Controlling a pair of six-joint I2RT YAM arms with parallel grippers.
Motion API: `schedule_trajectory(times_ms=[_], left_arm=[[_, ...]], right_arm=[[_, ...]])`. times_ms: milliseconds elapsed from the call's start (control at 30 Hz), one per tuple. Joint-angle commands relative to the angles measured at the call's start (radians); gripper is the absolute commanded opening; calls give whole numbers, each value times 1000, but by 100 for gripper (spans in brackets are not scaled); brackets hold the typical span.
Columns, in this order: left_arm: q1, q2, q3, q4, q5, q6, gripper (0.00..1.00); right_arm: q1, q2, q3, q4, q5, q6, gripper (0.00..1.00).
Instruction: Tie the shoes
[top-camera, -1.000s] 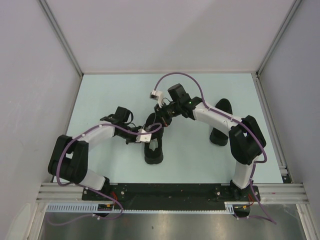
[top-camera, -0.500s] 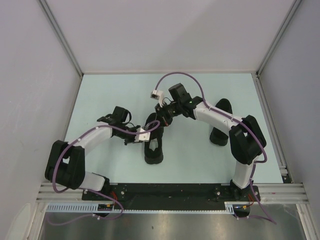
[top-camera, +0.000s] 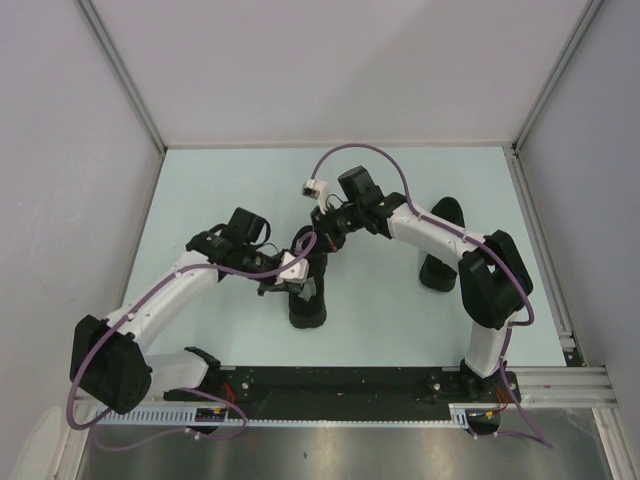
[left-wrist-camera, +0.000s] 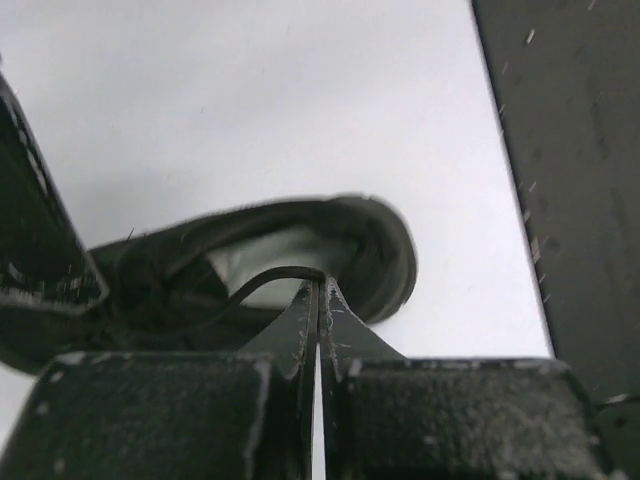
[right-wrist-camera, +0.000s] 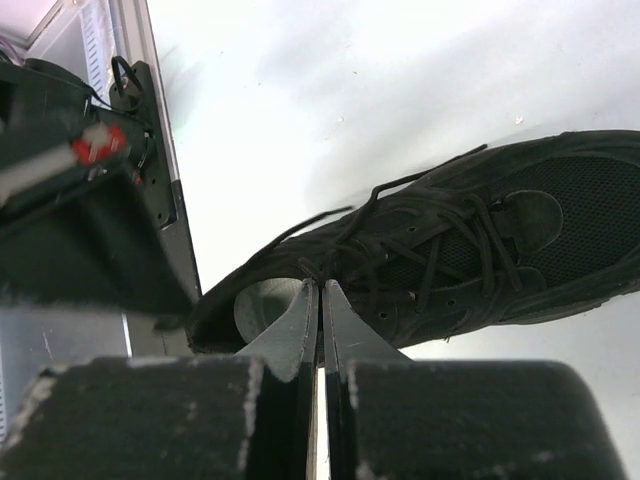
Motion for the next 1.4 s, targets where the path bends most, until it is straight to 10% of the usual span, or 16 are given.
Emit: schedule_trajectory(times_ms=[0,533,1067,1367], left_arm=[[-76,8,53,165,99,-288,0],[-150,86,-49,962,-4,-1050,0],[-176,64,-199,1015,-161,-1095,0],[-192,73,-281,1517,-69,-1494,0]], right_arm=[[0,-10,17,25,-23,4,0],[-8,-5,17,31,-42,7,0],[-8,6,17,31,-43,1,0],[-7,10,17,34,-45,1,0]])
